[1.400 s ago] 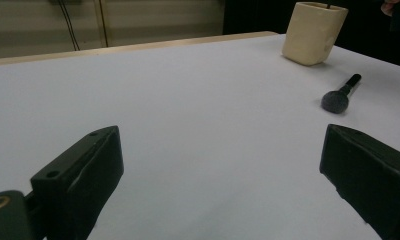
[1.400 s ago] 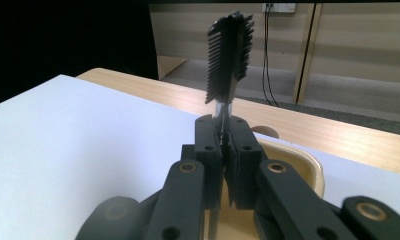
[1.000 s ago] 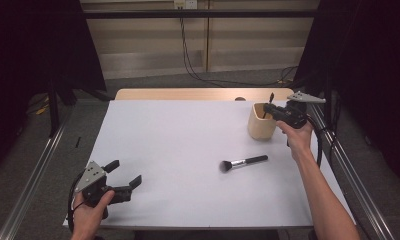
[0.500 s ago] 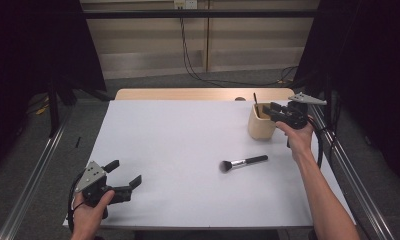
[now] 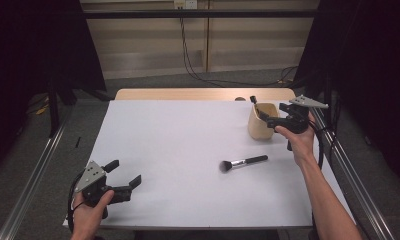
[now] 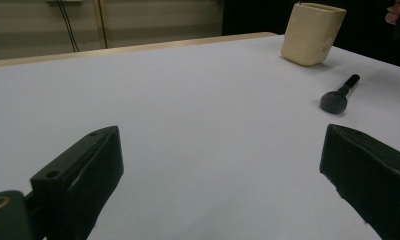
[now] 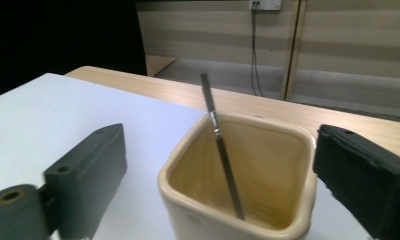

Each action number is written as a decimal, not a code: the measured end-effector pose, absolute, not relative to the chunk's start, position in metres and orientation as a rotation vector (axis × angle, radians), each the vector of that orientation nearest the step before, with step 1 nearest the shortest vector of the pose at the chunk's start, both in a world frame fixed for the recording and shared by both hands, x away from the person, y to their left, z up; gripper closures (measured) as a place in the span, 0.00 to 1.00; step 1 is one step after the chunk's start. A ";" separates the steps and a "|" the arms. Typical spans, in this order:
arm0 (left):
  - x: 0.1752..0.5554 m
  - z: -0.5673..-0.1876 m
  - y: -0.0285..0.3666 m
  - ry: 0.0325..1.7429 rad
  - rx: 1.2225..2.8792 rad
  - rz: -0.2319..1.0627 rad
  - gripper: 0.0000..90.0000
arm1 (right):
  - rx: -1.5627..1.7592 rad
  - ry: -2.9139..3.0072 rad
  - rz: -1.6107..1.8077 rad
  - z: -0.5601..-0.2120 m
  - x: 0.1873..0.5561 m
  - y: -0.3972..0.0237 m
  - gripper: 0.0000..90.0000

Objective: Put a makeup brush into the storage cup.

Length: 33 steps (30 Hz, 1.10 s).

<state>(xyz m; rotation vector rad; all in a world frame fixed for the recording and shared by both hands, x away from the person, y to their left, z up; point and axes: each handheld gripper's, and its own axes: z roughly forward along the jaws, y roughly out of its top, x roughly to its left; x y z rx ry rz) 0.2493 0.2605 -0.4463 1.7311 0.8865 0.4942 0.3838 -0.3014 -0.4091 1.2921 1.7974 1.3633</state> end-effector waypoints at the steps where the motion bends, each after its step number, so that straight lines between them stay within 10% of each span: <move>1: 0.249 -0.446 0.261 0.885 1.730 0.496 0.04 | 1.293 1.794 1.376 -0.409 0.382 -0.302 0.04; 33: 0.245 -0.443 0.261 0.880 1.719 0.498 0.04 | 1.255 1.728 1.319 -0.420 0.309 -0.298 0.00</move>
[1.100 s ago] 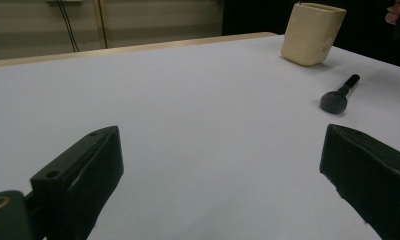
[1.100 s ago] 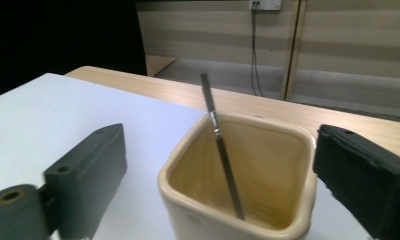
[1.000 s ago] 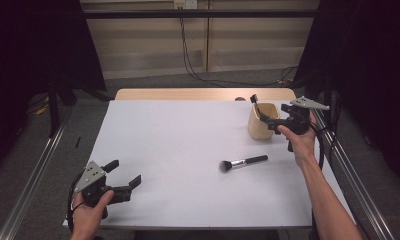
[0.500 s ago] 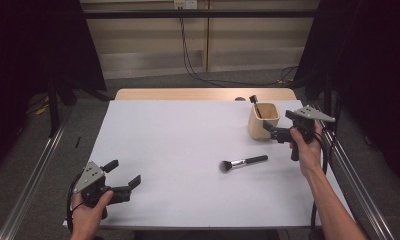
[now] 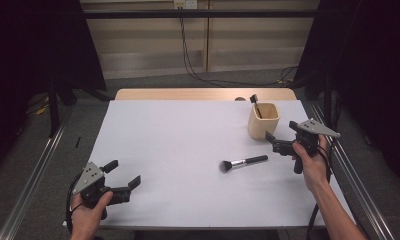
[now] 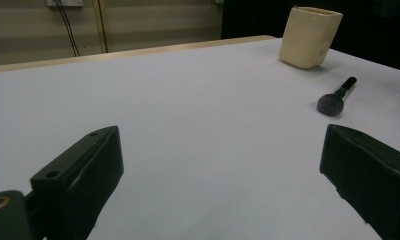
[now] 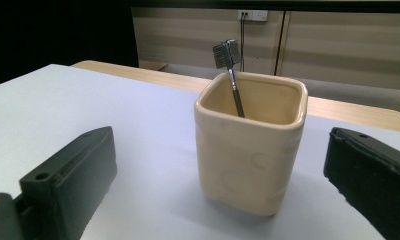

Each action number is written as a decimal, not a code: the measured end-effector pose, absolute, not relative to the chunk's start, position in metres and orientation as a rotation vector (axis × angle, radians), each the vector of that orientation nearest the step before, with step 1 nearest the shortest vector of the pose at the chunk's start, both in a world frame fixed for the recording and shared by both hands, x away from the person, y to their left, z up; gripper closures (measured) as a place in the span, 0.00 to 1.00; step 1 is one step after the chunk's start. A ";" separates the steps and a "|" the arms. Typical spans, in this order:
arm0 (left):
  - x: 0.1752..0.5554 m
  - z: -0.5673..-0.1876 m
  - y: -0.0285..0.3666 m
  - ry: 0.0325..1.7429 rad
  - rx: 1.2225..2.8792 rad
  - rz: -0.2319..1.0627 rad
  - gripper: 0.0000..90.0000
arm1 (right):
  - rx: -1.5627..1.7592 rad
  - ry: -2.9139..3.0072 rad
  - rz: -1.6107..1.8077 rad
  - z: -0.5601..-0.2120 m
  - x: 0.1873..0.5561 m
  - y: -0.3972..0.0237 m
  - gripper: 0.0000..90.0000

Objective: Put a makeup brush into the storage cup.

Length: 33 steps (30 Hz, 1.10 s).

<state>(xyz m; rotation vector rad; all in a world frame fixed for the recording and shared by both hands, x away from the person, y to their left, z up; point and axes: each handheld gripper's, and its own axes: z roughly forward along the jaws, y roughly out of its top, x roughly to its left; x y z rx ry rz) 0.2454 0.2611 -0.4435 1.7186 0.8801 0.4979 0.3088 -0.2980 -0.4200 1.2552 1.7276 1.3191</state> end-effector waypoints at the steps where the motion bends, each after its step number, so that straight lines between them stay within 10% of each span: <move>1: 0.245 -0.443 0.261 0.880 1.718 0.500 0.04 | 1.262 1.725 1.327 -0.420 0.306 -0.298 0.00; 33: 0.238 -0.443 0.269 0.912 1.676 0.545 0.04 | 1.258 1.723 1.350 -0.445 0.232 -0.309 0.00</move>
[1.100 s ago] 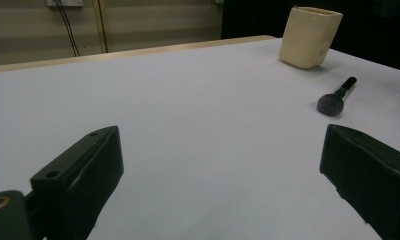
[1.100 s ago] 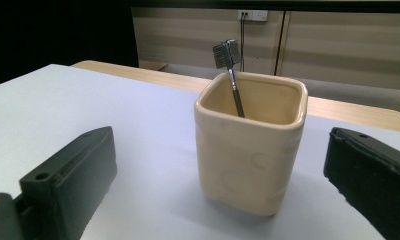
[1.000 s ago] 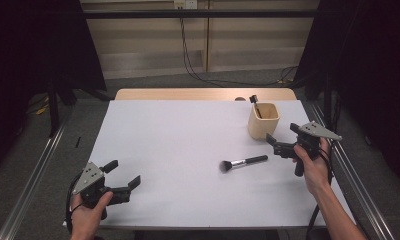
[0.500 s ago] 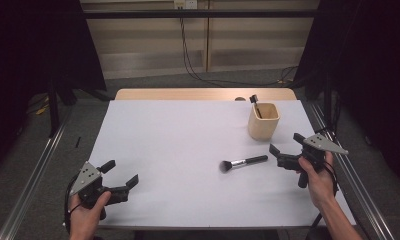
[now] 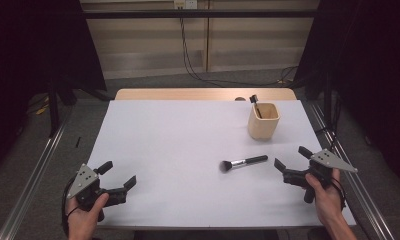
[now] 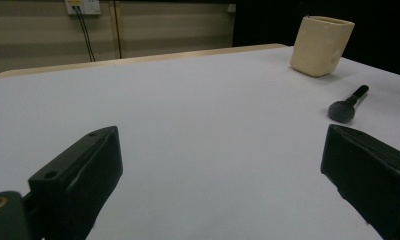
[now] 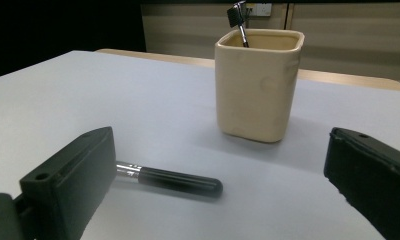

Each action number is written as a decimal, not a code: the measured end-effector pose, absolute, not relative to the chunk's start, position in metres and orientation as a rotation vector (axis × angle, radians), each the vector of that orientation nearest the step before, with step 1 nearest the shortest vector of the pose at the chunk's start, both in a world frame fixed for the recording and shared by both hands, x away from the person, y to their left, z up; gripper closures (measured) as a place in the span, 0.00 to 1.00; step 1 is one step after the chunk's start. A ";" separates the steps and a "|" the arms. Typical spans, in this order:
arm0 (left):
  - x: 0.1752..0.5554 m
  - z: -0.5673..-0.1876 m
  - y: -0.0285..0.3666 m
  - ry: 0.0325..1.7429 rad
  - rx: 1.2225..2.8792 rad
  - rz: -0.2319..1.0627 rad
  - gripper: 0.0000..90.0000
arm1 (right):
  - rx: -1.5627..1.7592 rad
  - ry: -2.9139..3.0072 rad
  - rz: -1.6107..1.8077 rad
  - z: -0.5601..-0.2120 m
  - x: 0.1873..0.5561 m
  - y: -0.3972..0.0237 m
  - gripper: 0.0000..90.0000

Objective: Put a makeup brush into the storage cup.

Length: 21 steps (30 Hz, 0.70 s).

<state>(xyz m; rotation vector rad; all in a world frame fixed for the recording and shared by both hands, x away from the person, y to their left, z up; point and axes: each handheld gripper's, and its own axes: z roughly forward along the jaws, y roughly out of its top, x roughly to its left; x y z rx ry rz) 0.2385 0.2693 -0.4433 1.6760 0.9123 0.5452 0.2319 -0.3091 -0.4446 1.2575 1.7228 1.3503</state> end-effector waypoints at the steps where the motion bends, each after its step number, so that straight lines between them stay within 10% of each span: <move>1: 0.238 -0.443 0.269 0.909 1.676 0.549 0.04 | 1.259 1.722 1.350 -0.445 0.230 -0.309 0.00; 21: 0.236 -0.440 0.273 0.905 1.671 0.566 0.04 | 1.211 1.749 1.381 -0.453 0.219 -0.310 0.00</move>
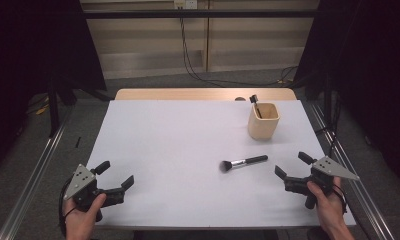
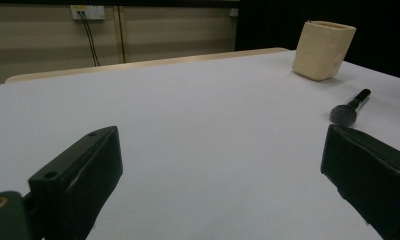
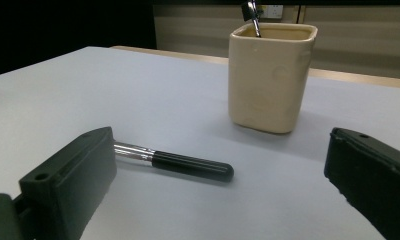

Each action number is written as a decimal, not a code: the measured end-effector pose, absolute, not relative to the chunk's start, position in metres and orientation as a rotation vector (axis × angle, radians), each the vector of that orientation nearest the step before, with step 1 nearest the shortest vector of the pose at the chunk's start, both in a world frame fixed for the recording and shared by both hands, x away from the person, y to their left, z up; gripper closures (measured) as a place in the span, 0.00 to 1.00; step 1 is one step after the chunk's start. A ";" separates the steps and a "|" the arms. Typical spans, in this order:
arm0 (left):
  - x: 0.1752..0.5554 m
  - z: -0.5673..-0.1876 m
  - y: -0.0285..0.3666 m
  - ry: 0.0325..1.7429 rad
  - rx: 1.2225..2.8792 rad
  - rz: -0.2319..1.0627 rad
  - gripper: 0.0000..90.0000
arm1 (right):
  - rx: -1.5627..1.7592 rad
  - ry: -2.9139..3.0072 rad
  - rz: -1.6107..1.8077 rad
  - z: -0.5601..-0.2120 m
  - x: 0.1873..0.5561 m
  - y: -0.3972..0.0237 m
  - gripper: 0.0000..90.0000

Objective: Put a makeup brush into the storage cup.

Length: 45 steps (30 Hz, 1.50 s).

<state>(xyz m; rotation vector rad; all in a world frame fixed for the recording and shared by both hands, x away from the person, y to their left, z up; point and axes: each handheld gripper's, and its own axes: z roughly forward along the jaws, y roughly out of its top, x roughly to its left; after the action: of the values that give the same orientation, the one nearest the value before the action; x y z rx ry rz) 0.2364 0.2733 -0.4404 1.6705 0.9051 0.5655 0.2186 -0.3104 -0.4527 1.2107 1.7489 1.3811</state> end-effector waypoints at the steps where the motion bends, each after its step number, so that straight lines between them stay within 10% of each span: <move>1: 0.237 -0.441 0.273 0.905 1.670 0.564 0.04 | 1.205 1.752 1.380 -0.453 0.219 -0.310 0.00; 45: 0.238 -0.441 0.272 0.900 1.694 0.565 0.04 | 1.024 1.948 1.475 -0.419 0.280 -0.262 0.01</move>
<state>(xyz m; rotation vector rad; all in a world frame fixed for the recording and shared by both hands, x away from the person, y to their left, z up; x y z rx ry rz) 0.2384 0.2721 -0.4408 1.6937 0.8997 0.5651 0.2800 -0.2616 -0.4192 1.0241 1.9481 1.4755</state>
